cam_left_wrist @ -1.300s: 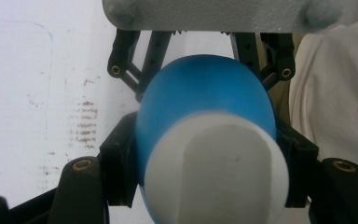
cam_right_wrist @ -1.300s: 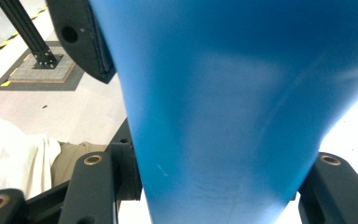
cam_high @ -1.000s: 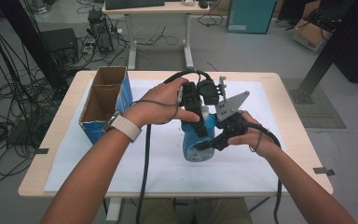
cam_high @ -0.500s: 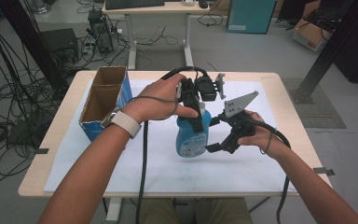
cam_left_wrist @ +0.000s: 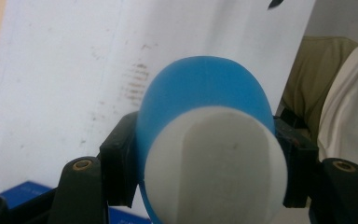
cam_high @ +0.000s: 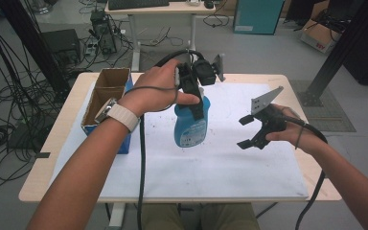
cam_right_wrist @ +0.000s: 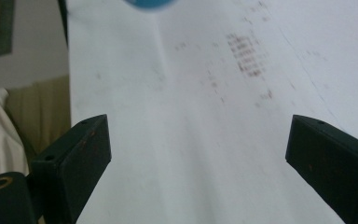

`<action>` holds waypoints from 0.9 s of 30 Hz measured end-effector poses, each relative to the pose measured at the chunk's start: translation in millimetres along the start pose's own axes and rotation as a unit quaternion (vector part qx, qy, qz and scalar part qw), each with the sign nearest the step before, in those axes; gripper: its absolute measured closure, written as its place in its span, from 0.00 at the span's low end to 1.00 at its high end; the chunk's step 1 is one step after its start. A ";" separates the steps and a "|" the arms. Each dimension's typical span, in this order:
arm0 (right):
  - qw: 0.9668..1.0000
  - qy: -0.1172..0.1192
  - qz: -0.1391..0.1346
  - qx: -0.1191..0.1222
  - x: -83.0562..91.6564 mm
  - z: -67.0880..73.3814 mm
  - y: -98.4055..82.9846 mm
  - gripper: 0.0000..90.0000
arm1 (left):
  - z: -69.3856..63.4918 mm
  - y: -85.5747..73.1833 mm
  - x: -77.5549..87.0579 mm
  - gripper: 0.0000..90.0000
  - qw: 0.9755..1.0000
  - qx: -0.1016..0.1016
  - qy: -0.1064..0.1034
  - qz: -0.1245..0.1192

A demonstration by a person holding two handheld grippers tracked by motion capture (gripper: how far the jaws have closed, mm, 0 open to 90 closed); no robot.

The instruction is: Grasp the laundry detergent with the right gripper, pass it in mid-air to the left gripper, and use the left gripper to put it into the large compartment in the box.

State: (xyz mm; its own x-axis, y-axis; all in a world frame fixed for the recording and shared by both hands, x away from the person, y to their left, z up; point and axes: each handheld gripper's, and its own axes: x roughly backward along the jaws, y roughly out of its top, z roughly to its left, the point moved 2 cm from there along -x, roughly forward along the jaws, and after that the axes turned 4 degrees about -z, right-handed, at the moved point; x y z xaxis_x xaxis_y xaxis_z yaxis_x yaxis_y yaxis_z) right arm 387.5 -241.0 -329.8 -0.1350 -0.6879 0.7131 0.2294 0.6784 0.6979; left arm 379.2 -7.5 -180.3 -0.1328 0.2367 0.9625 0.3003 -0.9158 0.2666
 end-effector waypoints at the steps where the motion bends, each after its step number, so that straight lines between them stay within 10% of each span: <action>1: 1.000 -0.006 0.011 0.002 3.7 -3.0 -2.5 0.07 | 2.7 0.0 2.5 0.42 1.000 0.008 0.004 0.001; 13: 0.996 -0.037 0.078 -0.011 29.2 -11.9 -18.5 0.09 | 32.5 5.2 43.8 0.42 0.991 0.119 0.051 0.029; 27: 0.991 -0.051 0.121 0.005 37.7 -15.0 -17.5 0.10 | 62.6 -4.4 90.0 0.42 0.967 0.234 0.090 0.047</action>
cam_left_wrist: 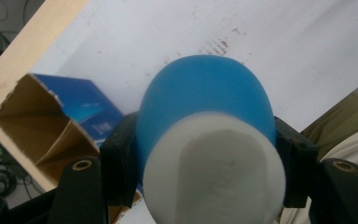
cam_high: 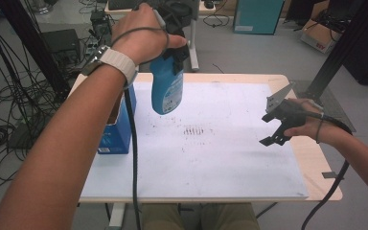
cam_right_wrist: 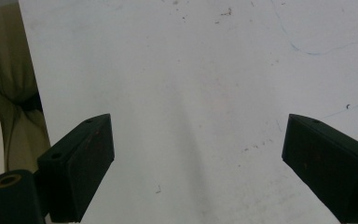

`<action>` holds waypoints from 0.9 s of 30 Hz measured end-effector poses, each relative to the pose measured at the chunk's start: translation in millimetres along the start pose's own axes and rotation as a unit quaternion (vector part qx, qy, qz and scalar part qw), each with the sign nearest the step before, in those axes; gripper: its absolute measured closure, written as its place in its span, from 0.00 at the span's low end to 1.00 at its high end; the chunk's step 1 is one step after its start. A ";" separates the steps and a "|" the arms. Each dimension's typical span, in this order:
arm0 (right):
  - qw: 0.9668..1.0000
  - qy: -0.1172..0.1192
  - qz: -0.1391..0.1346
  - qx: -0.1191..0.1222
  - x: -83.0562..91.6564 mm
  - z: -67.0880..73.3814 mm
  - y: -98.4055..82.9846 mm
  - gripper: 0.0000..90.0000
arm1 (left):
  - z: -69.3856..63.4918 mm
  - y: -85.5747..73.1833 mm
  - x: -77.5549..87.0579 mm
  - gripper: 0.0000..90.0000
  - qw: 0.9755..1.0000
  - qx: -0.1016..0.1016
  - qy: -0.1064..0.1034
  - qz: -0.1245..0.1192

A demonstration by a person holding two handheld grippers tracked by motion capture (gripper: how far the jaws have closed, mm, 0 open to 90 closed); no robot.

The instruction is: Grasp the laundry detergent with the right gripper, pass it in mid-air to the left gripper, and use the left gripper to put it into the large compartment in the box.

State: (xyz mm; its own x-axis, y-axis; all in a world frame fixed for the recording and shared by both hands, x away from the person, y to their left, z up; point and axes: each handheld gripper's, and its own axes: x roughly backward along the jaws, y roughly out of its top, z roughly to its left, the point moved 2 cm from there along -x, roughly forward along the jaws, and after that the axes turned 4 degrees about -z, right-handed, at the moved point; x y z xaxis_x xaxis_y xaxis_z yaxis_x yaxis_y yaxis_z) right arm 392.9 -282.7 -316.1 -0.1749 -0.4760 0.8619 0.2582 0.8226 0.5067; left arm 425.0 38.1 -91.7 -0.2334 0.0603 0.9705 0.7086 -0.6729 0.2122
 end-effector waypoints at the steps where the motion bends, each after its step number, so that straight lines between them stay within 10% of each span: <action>1: 1.000 0.000 0.000 0.002 0.5 -0.7 0.1 0.10 | 2.4 -0.3 2.4 0.42 1.000 0.005 0.002 0.002; 10: 0.999 -0.008 0.037 0.031 1.2 -6.6 -1.4 0.10 | 23.0 -6.2 19.5 0.42 0.998 0.067 0.007 0.013; 27: 0.997 -0.009 0.057 0.045 3.0 -11.9 -3.8 0.11 | 59.4 -23.3 49.3 0.42 0.984 0.176 0.032 0.013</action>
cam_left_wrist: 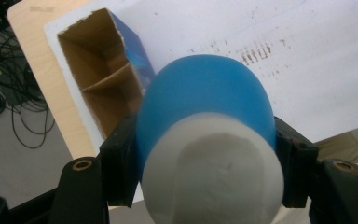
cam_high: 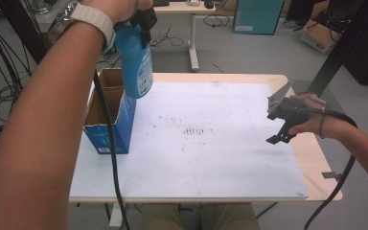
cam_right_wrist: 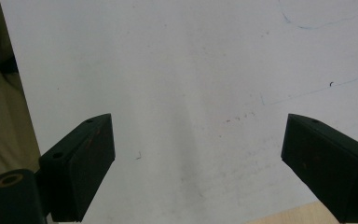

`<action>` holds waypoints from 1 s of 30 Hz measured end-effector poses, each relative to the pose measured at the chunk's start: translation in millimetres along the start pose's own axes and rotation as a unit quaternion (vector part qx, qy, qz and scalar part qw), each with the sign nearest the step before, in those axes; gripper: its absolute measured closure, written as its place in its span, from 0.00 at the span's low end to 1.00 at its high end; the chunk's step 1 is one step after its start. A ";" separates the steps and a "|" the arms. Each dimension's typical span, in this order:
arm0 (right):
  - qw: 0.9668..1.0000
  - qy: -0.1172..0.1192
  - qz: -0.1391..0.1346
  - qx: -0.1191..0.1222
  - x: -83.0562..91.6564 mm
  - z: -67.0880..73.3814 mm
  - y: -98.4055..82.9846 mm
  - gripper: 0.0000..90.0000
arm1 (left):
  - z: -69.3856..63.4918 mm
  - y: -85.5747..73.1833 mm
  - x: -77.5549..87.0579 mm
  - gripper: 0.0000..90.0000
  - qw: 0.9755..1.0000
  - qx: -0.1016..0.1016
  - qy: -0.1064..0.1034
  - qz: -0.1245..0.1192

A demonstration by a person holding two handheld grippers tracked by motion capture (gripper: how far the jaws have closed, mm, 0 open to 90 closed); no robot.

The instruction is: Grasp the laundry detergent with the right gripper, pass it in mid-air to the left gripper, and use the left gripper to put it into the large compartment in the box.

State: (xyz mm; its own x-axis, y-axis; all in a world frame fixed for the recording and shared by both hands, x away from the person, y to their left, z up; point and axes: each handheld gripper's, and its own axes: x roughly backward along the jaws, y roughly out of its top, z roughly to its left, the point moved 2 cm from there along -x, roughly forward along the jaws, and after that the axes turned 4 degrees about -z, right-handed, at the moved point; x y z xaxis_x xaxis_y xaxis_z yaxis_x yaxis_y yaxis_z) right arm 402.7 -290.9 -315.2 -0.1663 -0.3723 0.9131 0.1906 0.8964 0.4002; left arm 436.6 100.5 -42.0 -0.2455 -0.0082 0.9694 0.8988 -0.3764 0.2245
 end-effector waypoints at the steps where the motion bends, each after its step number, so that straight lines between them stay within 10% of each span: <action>1: 1.000 0.000 0.001 0.001 0.0 -0.1 0.1 0.11 | 3.3 -0.4 1.2 0.42 1.000 0.000 0.004 -0.001; 30: 1.000 0.003 0.015 0.006 -3.6 -1.6 -1.4 0.11 | 71.6 -23.0 -6.6 0.42 0.993 0.109 0.040 -0.001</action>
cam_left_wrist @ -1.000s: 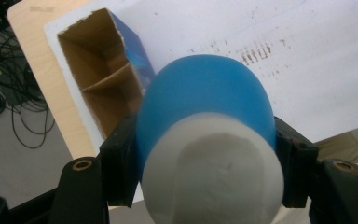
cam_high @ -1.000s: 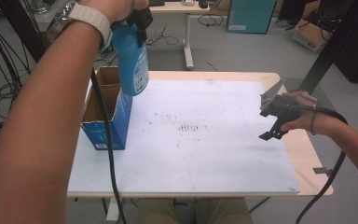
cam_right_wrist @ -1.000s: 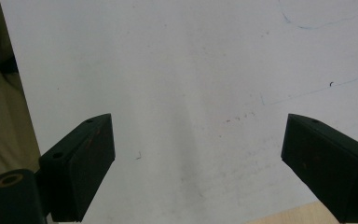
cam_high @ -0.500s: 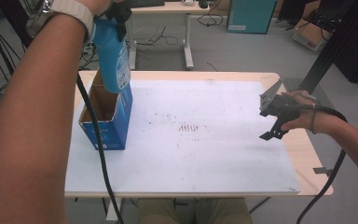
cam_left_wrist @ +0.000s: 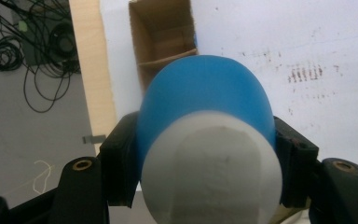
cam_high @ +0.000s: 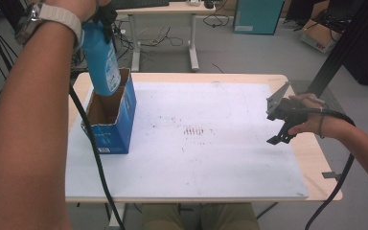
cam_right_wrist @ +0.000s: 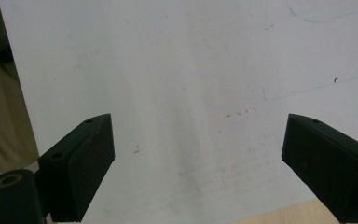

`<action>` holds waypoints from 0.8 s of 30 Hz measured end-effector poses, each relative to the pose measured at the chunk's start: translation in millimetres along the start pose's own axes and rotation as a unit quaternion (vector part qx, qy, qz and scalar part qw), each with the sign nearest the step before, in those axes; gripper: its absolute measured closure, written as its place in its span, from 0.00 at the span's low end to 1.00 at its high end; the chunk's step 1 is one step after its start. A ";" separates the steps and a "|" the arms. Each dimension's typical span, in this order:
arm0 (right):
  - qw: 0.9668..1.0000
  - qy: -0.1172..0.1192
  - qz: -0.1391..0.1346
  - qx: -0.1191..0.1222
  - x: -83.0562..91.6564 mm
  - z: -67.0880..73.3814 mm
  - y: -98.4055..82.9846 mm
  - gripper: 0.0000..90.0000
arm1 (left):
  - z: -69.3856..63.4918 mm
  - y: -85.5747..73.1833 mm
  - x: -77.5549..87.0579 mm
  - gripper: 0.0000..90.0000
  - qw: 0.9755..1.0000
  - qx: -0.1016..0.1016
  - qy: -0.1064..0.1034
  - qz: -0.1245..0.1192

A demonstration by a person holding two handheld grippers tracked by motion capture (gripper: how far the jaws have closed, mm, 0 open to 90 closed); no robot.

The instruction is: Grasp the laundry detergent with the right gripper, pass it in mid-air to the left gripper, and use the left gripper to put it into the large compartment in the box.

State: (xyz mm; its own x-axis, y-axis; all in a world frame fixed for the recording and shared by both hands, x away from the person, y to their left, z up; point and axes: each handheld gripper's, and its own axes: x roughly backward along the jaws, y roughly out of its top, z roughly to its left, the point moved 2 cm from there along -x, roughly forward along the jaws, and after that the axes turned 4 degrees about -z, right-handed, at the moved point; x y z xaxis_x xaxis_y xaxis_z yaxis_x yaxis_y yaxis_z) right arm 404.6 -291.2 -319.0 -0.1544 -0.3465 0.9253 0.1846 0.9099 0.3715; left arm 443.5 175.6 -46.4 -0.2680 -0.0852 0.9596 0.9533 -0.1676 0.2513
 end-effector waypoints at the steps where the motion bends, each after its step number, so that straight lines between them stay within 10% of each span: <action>1: 1.000 -0.001 0.001 -0.002 0.3 0.1 -0.3 0.11 | 1.8 -0.4 -1.4 0.42 1.000 0.002 0.002 0.000; 24: 1.000 0.000 0.004 -0.007 -4.1 -1.5 -0.6 0.11 | 33.6 -10.9 -31.3 0.42 0.999 0.038 0.018 0.005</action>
State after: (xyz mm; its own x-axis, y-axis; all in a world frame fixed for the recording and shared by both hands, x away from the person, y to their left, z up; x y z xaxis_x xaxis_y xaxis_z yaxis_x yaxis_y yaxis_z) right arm 406.6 -290.7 -322.8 -0.1526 -0.3391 0.9283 0.1986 0.9096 0.3650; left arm 446.1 213.1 -74.9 -0.2627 -0.1212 0.9572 0.9632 -0.0914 0.2528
